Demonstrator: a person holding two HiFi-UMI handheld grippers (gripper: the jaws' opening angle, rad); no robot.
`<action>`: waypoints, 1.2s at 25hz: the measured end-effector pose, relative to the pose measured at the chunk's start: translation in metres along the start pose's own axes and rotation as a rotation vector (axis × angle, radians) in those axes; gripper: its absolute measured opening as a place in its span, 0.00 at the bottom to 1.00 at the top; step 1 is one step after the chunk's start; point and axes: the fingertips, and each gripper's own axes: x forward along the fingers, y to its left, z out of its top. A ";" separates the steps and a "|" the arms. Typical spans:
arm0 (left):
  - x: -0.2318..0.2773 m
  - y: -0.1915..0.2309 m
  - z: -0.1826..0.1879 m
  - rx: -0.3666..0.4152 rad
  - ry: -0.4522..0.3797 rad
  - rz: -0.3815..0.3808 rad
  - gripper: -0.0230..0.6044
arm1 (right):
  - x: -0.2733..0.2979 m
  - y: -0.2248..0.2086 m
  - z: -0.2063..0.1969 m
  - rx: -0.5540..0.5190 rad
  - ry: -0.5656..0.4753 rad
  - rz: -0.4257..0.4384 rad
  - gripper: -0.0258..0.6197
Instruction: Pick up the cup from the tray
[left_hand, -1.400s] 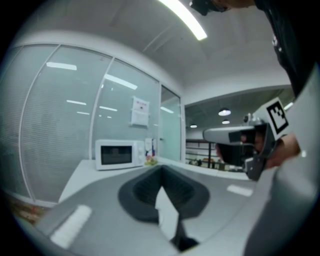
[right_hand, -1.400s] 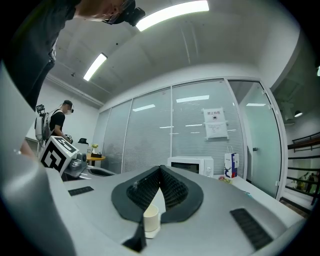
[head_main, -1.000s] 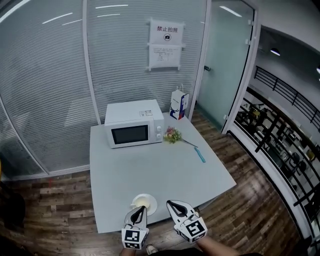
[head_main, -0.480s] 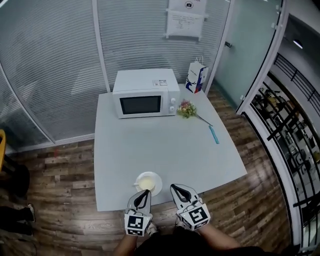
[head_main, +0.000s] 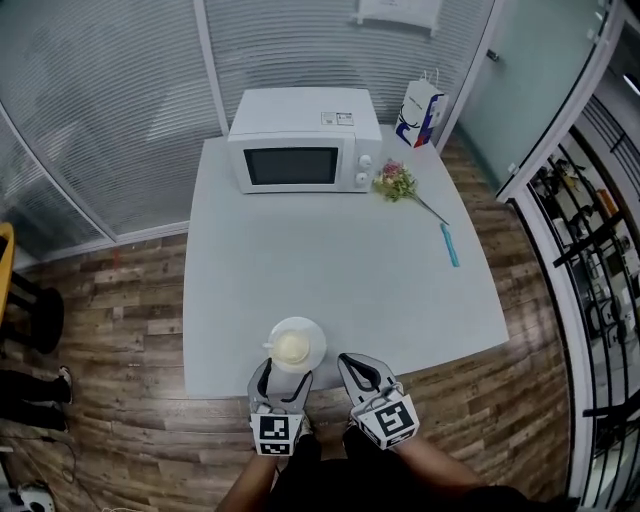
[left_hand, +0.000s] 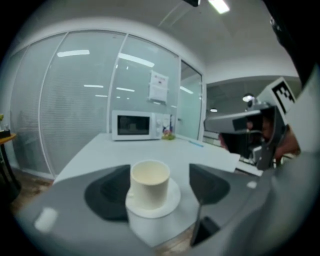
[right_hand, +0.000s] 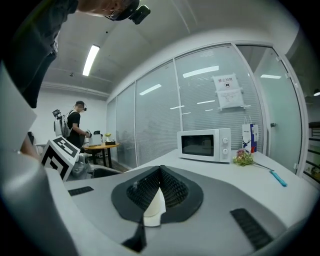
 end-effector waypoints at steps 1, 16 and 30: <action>0.006 0.001 -0.007 -0.005 0.019 0.004 0.62 | 0.003 -0.001 -0.003 0.003 0.005 0.009 0.05; 0.064 0.015 -0.066 -0.012 0.184 0.054 0.68 | 0.022 -0.017 -0.049 0.054 0.073 0.065 0.05; 0.089 0.025 -0.062 0.036 0.165 0.085 0.69 | 0.018 -0.032 -0.065 0.076 0.120 0.051 0.05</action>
